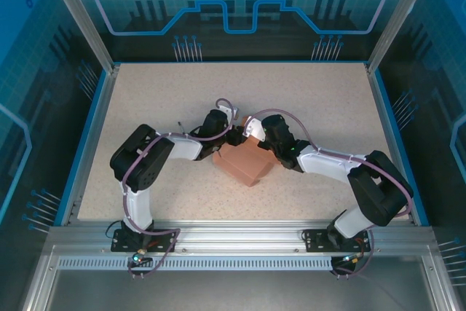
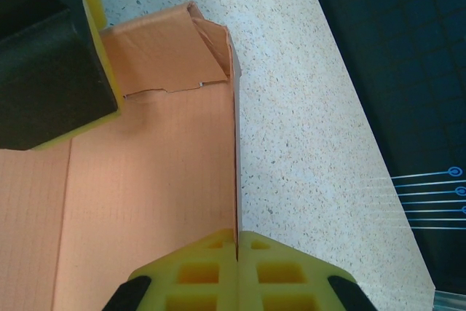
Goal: Fold the paper box
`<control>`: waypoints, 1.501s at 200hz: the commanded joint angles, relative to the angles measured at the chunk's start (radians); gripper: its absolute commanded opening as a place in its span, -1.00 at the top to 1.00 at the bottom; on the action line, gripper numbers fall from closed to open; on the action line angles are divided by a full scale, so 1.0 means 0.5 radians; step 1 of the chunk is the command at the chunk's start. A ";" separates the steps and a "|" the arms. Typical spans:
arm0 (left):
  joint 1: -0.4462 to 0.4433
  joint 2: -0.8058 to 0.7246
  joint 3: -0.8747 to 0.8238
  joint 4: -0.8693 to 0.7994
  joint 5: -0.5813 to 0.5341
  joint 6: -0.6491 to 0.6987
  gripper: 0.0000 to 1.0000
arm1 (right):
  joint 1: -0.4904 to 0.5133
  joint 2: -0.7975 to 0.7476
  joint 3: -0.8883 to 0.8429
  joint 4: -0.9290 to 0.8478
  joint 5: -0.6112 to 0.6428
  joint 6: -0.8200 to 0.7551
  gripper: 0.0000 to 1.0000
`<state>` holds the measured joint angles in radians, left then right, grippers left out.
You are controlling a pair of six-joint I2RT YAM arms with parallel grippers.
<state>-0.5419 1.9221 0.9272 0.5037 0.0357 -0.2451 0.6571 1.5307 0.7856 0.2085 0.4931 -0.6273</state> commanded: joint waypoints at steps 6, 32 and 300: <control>0.042 -0.055 -0.011 0.020 0.049 0.066 -0.01 | -0.012 -0.037 -0.012 -0.043 0.013 0.037 1.00; 0.045 -0.014 0.046 -0.007 0.048 0.111 0.14 | -0.010 -0.031 0.001 -0.057 -0.004 0.045 1.00; -0.091 -0.080 -0.233 0.434 0.030 0.506 0.88 | -0.439 -0.349 0.430 -0.720 -1.375 1.081 0.08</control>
<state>-0.5770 1.9079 0.8463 0.6392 0.0090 -0.0402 0.5396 1.3422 0.9264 -0.0605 0.0719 -0.2752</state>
